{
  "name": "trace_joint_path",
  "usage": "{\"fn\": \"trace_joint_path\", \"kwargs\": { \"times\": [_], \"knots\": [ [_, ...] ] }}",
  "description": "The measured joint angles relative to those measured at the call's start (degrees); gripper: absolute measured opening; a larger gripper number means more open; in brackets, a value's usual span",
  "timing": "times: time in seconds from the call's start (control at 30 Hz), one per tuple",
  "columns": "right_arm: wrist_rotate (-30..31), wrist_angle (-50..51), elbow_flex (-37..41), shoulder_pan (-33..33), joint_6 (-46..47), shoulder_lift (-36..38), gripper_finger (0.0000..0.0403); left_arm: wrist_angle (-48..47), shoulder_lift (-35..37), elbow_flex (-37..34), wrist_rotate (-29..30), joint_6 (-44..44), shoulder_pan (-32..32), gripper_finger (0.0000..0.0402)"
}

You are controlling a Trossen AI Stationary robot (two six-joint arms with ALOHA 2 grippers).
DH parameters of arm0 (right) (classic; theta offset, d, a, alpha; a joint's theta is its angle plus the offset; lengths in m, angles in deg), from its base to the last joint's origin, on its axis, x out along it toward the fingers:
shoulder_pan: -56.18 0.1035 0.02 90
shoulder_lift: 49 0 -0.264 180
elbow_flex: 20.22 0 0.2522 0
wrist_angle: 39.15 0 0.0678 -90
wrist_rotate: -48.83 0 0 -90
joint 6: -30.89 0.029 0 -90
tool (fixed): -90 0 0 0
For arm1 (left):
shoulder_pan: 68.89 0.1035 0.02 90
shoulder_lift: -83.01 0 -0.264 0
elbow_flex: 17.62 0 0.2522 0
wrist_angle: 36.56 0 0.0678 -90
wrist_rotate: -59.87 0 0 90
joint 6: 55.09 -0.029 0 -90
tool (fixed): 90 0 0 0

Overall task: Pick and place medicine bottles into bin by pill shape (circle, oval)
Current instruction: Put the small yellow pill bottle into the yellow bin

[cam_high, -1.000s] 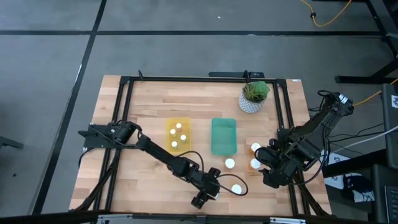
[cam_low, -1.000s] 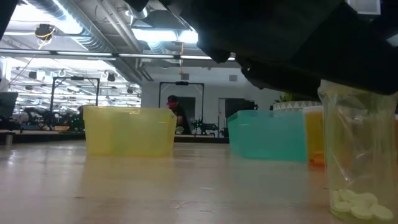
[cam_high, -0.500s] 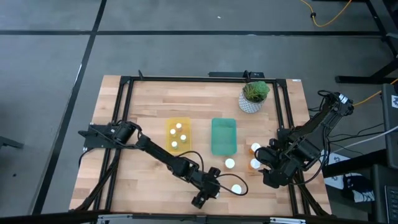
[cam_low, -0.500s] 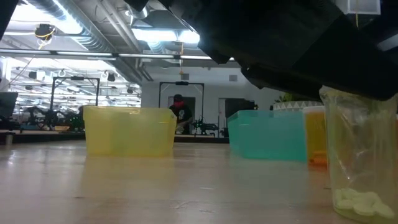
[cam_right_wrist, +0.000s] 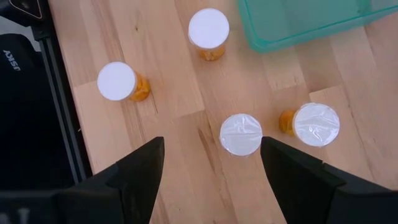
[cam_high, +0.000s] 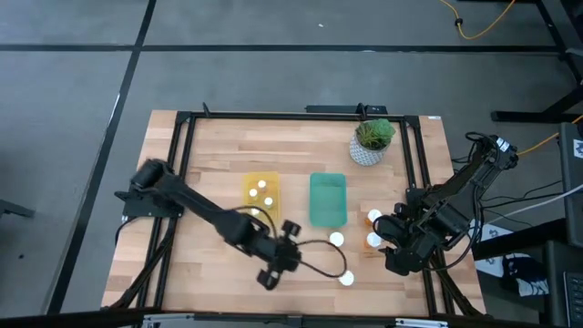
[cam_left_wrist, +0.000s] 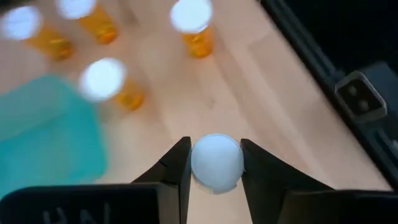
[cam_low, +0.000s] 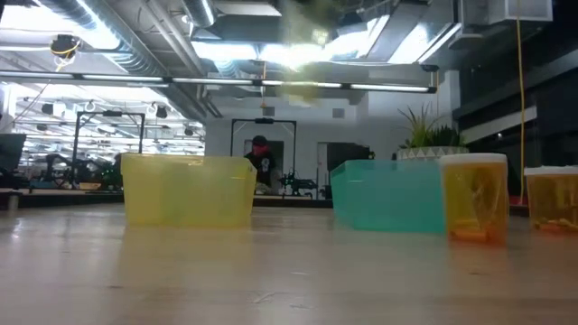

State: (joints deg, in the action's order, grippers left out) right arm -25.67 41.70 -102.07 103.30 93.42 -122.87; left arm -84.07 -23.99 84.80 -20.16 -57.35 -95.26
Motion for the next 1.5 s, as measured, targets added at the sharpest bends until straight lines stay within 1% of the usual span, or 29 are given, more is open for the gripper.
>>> {"fn": "trace_joint_path", "kwargs": {
  "times": [0.1, 0.27, 0.4, 0.57, 0.7, 0.9, 1.0, 1.2, 1.37, 1.5],
  "knots": [
    [0.0, 0.0, 0.0, 0.0, 0.0, 0.0, 0.0269, -5.5, 5.2, -0.9, 3.6, 0.8, 1.1, 0.0098],
    [0.0, 0.0, 0.0, 0.0, 0.0, 0.0, 0.0269, -5.9, 14.2, -8.5, 4.2, 3.7, 5.1, 0.0098],
    [0.0, 0.0, 0.0, 0.0, 0.0, 0.0, 0.0269, -0.4, 21.5, -18.8, 4.3, 5.9, 8.9, 0.0097],
    [0.0, 0.0, 0.0, 0.0, 0.0, 0.0, 0.0269, 13.4, 28.2, -31.9, 4.0, 7.0, 12.4, 0.0097],
    [0.0, 0.1, 0.0, 0.0, 0.0, 0.0, 0.0269, 19.8, 29.3, -39.8, 3.9, 9.9, 14.1, 0.0097],
    [0.0, 0.0, 0.0, 0.0, 0.0, 0.0, 0.0269, 29.2, 29.2, -47.7, 3.8, 14.0, 14.0, 0.0097],
    [0.0, 0.0, 0.0, 0.0, 0.0, 0.0, 0.0269, 32.0, 29.2, -49.5, 3.9, 14.7, 13.5, 0.0097],
    [2.5, 0.1, 0.0, 0.0, -0.2, 0.0, 0.0269, 32.1, 29.2, -51.8, 4.2, 18.6, 13.4, 0.0097],
    [2.5, 0.1, 0.0, 0.0, -1.3, 0.0, 0.0269, 37.2, 29.2, -54.4, 4.3, 19.0, 13.4, 0.0097],
    [2.5, 0.1, 0.0, 0.0, -1.3, 0.0, 0.0269, 37.6, 28.5, -54.9, 4.3, 21.1, 13.3, 0.0097]
  ]
}}
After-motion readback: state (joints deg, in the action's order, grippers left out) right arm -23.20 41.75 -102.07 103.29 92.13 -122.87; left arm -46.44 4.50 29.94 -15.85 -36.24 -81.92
